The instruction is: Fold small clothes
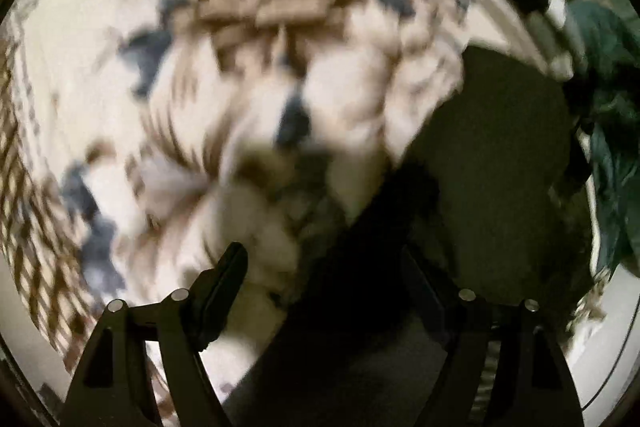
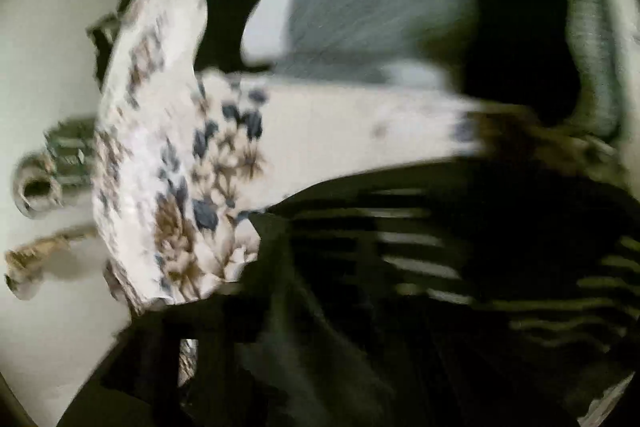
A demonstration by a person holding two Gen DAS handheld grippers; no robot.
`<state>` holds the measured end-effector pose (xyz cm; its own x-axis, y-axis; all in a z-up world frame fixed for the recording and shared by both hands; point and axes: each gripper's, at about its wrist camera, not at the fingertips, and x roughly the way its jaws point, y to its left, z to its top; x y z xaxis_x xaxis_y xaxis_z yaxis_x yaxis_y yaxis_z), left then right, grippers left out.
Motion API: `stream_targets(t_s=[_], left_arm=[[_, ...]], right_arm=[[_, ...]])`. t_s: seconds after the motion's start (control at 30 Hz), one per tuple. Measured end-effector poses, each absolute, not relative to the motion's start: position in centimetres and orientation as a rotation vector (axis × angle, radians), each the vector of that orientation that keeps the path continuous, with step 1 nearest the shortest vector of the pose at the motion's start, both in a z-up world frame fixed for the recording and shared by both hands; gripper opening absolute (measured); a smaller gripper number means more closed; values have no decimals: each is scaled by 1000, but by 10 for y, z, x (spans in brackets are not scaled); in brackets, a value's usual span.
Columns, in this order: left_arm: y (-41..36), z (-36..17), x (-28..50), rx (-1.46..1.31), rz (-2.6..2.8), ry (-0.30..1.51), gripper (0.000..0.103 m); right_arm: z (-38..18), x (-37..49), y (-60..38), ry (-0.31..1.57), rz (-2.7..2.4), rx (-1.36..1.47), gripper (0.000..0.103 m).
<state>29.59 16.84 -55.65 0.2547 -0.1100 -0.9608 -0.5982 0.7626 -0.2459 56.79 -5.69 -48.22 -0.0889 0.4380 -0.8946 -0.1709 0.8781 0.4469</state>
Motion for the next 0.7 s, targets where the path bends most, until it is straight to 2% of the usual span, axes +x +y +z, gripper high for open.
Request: stream_targets(t_s=[0.13, 0.37, 0.43, 0.47, 0.7], left_arm=[[174, -531, 330, -595, 331, 1201, 76], [160, -545, 420, -449, 270, 1223, 76], [156, -554, 434, -413, 270, 1241, 76], [155, -556, 438, -405, 268, 1250, 76], [155, -566, 438, -375, 307, 1273, 77]], right_arm=[[-463, 546, -123, 1519, 429, 98, 57], [-521, 490, -152, 1615, 368, -316, 57], [-533, 480, -155, 1615, 361, -350, 36], [-535, 475, -158, 1592, 347, -353, 2], [-496, 480, -204, 1377, 159, -157, 2]])
